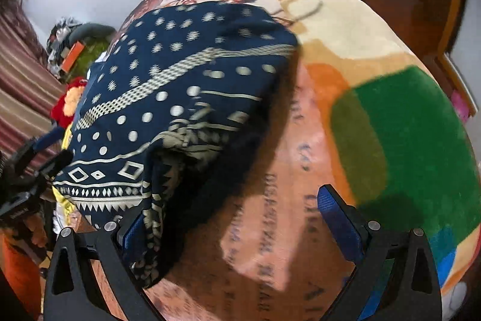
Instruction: Fold large clothes
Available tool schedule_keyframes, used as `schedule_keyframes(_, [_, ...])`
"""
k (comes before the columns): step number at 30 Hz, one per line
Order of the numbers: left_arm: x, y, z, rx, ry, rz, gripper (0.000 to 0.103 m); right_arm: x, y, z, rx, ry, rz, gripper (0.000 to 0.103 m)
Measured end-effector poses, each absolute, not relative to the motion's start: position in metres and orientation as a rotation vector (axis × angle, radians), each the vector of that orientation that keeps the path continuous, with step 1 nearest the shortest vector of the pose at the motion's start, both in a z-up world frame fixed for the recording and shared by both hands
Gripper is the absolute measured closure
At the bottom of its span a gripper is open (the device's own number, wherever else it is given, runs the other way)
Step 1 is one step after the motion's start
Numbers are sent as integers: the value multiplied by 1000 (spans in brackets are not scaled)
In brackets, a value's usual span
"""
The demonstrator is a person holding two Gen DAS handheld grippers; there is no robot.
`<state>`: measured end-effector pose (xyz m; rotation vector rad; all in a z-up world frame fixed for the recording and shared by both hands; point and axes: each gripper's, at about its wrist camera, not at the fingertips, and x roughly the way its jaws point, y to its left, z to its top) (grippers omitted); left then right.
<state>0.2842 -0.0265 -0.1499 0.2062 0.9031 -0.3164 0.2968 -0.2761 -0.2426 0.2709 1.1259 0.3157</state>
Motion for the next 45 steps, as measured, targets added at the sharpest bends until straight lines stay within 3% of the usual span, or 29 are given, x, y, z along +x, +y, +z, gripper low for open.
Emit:
schedule_keyframes(14, [272,23,-155,303,951,-153,26,281,-304,-214,-58,1048,134,4])
schedule_keyframes(26, [329,15,-115,90,886,-269,26,314,-312,-168,286,978,305,4])
schedule_keyframes(38, [399,-15,-175,-250,1142,-527,25,374,-260,-239,370,1186,440,4])
schedule_keyframes(45, [419,-20,-197,-289,1178,-534,14,401,-251,-264,492,1213,527,4])
